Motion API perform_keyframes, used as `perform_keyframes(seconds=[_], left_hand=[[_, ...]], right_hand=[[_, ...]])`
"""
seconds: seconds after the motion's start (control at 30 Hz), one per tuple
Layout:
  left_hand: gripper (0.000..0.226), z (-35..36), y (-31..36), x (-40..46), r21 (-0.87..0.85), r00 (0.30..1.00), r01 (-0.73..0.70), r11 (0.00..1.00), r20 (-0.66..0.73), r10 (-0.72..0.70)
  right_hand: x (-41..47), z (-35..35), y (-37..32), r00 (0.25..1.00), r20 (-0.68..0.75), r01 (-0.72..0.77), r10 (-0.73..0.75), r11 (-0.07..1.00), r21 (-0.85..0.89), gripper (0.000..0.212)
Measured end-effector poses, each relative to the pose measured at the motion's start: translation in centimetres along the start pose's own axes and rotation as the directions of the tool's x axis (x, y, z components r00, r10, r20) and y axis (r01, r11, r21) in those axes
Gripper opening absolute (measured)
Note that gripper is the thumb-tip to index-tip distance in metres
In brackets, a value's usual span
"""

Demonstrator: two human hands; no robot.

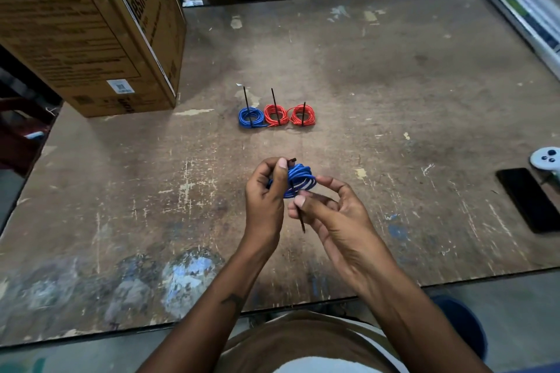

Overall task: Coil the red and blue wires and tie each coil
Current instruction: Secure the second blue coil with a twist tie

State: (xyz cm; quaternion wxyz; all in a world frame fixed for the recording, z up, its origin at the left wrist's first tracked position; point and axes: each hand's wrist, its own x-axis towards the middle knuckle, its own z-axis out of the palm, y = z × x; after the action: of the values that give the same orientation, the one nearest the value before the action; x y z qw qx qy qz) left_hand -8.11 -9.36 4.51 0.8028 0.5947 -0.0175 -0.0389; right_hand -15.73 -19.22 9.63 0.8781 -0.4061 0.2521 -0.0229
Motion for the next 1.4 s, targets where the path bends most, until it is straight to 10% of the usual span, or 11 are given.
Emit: perform_keyframes(seconds=[0.37,0.67,0.93,1.4], left_hand=[[0.023,0.5,0.1,0.1,-0.042,0.992,0.112,0.993,-0.055,-0.114],[0.033,1.2,0.5,0.0,-0.181,0.972,0.23,0.956,-0.008,-0.236],[0.026,1.6,1.7,-0.2,-0.091,0.987,0.158,0.983,0.023,-0.157],[0.024,1.4,1.4,0.5,0.089,0.998,0.004,0.996,0.06,-0.01]], right_hand=[[0.8,-2.2,-2.5,0.92,0.392,0.113,0.018,0.944,-0.309,0.042],[1.6,-2.6,-2.3,0.857,0.37,0.515,-0.358,0.606,-0.606,0.016],[1.4,-0.9,-3.4,0.847,0.231,0.532,-0.479,0.759,-0.376,0.036],[2.5,-0.4,-3.7,0.893,0.063,0.379,-0.446,0.668,-0.641,0.006]])
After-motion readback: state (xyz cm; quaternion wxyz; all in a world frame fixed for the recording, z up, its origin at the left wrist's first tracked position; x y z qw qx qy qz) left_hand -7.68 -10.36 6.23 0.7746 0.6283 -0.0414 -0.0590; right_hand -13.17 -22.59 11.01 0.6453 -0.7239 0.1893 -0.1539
